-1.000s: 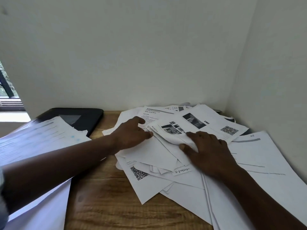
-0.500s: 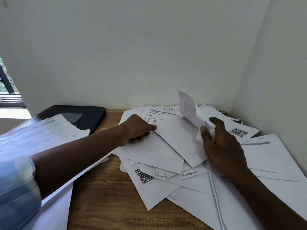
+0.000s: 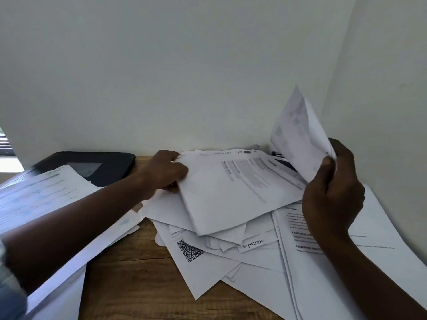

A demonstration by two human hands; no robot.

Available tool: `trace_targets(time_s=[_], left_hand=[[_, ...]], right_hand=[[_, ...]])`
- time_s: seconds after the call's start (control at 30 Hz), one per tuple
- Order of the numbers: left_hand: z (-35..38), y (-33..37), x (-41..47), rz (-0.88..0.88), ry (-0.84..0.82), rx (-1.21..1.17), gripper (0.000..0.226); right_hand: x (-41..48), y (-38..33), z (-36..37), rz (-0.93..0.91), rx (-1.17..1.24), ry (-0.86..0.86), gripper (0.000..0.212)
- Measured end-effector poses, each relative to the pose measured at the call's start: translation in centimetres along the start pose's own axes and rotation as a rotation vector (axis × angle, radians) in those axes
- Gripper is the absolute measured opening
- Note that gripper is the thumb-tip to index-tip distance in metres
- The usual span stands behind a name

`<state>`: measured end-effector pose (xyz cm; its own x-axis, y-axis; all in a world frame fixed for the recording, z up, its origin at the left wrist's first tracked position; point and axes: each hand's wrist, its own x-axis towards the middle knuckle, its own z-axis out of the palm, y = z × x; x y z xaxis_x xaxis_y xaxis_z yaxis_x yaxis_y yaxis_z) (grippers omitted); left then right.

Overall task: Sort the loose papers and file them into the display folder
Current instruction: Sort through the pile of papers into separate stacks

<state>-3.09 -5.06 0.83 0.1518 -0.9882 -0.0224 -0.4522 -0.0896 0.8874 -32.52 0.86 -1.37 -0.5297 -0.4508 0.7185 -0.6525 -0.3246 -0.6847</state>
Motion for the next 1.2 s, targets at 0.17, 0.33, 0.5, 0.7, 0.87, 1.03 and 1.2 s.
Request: trace_targets(time_s=[0.17, 0.33, 0.5, 0.7, 0.87, 1.03, 1.2], left_hand=[[-3.9, -1.8, -0.4, 0.021, 0.081, 0.147, 0.015], [-3.7, -2.4, -1.2, -0.031, 0.021, -0.031, 0.023], [-1.2, -1.5, -1.7, -0.018, -0.032, -0.128, 0.023], [0.3, -0.9, -1.8, -0.019, -0.048, -0.120, 0.023], [1.0, -0.5, -2.7, -0.006, -0.042, -0.078, 0.023], [1.2, 0.0, -3.6, 0.013, 0.000, -0.022, 0.016], [1.2, 0.1, -3.9, 0.020, 0.006, -0.019, 0.016]], right_hand=[[0.4, 0.2, 0.1, -0.048, 0.040, 0.069, 0.043], [0.4, 1.0, 0.4, -0.166, 0.083, -0.089, 0.041], [0.1, 0.9, 0.5, -0.263, 0.101, -0.128, 0.043], [0.8, 1.6, 0.0, -0.185, 0.052, -0.034, 0.043], [1.0, 1.7, -0.1, -0.164, 0.047, 0.002, 0.046], [1.8, 1.6, -0.7, -0.217, 0.074, 0.097, 0.048], [2.2, 2.2, -0.7, -0.226, 0.107, 0.121, 0.050]])
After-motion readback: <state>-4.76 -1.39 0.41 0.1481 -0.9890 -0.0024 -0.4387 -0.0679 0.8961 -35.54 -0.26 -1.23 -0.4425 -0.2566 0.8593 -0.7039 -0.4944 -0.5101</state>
